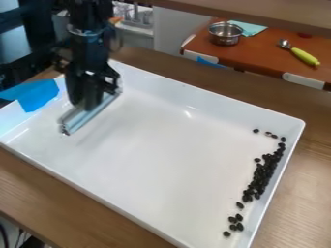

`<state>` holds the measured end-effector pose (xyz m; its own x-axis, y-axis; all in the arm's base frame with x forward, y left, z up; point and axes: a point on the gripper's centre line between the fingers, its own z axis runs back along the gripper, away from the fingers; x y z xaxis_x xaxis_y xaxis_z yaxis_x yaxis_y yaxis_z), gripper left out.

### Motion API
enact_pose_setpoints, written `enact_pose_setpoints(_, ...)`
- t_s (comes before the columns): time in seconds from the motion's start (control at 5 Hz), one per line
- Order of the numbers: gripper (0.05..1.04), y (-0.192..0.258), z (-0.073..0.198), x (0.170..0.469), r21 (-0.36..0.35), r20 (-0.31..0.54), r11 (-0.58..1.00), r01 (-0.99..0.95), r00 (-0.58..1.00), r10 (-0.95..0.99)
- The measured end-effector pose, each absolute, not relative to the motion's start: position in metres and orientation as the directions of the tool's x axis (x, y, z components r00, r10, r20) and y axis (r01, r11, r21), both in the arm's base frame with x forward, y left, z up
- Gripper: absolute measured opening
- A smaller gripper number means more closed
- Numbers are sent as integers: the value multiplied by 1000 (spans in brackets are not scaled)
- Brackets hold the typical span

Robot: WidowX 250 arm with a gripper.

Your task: Sweep into pile

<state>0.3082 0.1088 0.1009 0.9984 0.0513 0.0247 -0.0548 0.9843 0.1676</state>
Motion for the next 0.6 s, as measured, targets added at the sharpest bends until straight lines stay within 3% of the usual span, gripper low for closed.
enact_pose_setpoints(0.2, 320, 122, 88, 306, 157, 1, 987, -40, 999, 40)
enact_pose_setpoints(0.4, 381, 131, 76, 306, 149, -13, 989, -26, 1000, 28)
enact_pose_setpoints(0.6, 692, 134, 73, 303, 122, -20, 992, -6, 1000, 8)
